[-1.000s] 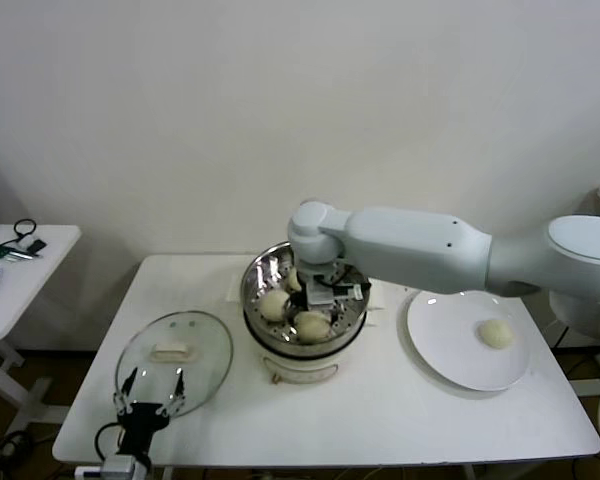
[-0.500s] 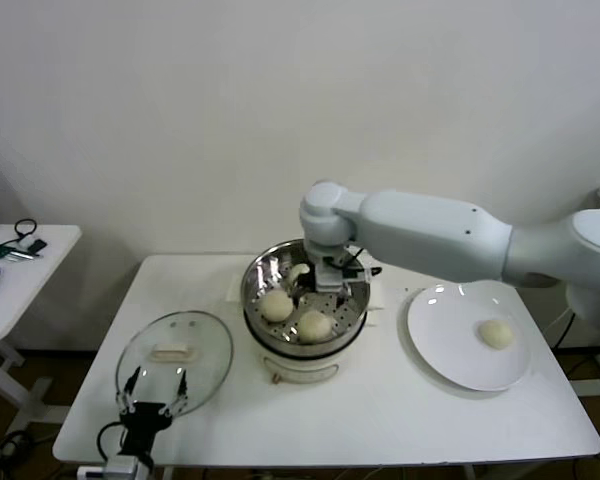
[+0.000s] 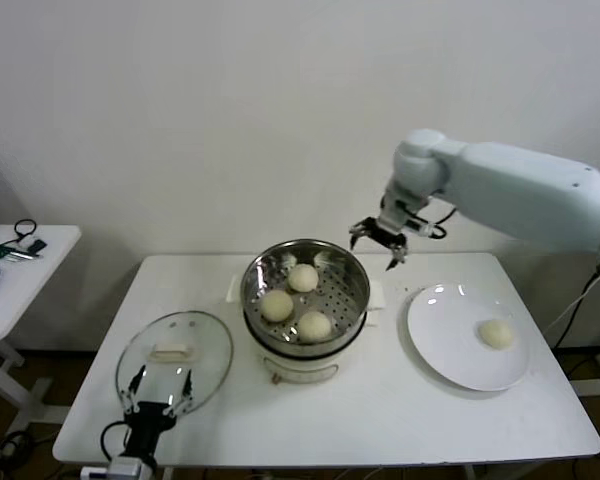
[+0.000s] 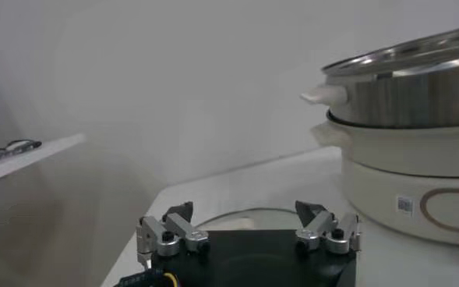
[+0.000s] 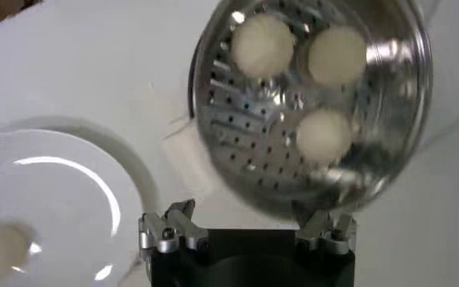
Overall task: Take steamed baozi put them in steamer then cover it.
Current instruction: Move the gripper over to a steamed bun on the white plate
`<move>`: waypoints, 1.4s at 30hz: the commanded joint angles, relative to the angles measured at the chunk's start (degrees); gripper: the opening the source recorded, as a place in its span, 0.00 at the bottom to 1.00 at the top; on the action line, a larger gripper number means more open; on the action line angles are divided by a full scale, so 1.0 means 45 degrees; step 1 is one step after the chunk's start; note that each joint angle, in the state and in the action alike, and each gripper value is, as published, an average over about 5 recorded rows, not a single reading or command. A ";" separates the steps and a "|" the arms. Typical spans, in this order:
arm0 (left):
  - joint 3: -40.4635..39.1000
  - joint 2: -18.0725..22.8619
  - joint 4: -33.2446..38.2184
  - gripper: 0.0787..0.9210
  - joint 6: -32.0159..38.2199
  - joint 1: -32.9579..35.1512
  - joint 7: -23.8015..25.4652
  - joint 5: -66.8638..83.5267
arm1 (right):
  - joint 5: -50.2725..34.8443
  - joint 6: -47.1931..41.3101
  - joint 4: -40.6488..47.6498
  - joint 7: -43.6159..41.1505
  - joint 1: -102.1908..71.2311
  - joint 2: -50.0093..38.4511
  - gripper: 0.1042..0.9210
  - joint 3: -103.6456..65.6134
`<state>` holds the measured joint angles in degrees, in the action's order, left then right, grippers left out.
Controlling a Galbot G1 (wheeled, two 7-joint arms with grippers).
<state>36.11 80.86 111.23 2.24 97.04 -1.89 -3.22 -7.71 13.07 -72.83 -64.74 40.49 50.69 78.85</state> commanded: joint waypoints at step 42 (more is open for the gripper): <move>0.0013 0.0318 -0.0221 0.88 -0.0029 0.0034 -0.0039 -0.0406 | 0.5362 -0.1698 0.6793 -0.0427 -0.9588 -0.1690 0.88 -0.9052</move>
<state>36.10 82.28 110.34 2.10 97.16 -2.07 -5.11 12.86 4.78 -47.33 -66.72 -0.14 38.84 41.59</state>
